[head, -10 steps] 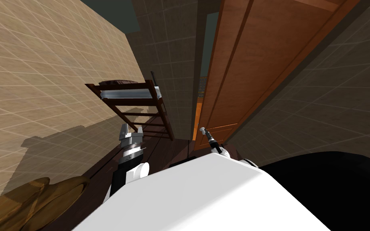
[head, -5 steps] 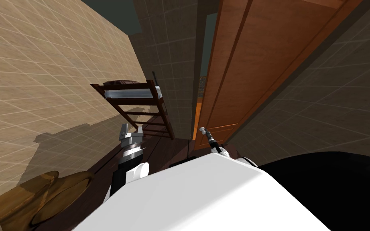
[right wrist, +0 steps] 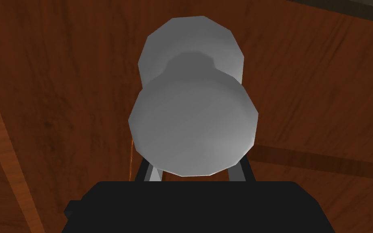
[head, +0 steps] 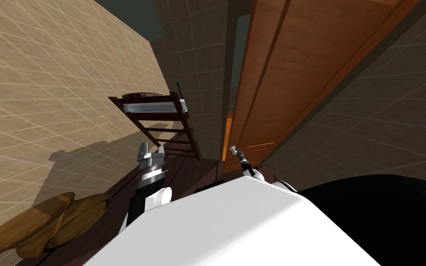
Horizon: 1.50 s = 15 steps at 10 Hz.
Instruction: Pull the door open
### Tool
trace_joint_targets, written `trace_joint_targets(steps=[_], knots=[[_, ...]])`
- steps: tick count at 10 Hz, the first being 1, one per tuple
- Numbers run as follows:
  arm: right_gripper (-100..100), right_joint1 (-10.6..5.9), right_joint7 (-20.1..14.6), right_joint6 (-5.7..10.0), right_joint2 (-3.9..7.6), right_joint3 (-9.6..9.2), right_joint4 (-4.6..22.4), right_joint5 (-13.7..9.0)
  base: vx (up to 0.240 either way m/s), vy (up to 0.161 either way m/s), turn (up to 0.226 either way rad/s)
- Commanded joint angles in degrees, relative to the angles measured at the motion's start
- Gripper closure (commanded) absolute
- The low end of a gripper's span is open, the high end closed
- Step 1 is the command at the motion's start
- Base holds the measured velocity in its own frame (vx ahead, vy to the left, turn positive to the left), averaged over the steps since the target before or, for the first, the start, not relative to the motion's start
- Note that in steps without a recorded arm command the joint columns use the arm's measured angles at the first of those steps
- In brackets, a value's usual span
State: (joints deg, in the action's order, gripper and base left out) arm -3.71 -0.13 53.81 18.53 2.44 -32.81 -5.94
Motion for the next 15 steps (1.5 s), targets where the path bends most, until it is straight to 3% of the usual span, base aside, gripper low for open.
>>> trace_joint_targets(steps=[1, 8, 10, 13, 15], knots=[[100, 0.71, -0.9, -0.64, -1.54, -0.98, -2.0, 0.0, -0.023, -0.016, 0.032], [100, 0.41, -10.5, -1.16, -1.6, -2.28, -2.1, -3.0, -0.03, -0.016, 0.043], [100, 0.41, -10.5, -1.16, -1.6, -2.28, -2.1, -3.0, -0.014, -0.01, 0.01], [100, 0.26, -15.1, -1.42, -1.63, -2.92, -2.2, -4.5, -0.027, -0.015, 0.048], [100, 0.26, -15.3, -1.42, -1.63, -2.92, -2.2, -4.5, -0.017, -0.014, 0.018]])
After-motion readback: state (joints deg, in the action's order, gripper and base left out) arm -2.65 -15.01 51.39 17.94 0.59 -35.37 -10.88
